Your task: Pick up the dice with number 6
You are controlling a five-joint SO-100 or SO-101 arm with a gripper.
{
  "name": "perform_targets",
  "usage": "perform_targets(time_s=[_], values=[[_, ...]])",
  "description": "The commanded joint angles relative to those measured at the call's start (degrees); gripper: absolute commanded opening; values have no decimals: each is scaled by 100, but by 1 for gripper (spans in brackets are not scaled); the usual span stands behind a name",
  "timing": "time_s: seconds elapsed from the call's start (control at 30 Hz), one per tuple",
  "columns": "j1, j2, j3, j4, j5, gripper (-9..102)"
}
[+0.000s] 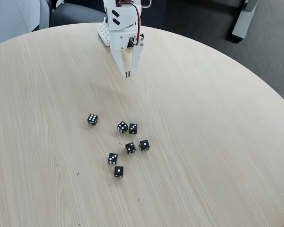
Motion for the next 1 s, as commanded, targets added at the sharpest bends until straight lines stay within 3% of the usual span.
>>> perform_targets(time_s=[0.0,0.97], values=[[35,26,-35,-18,62,1],[70,26,-35,-18,97,0]])
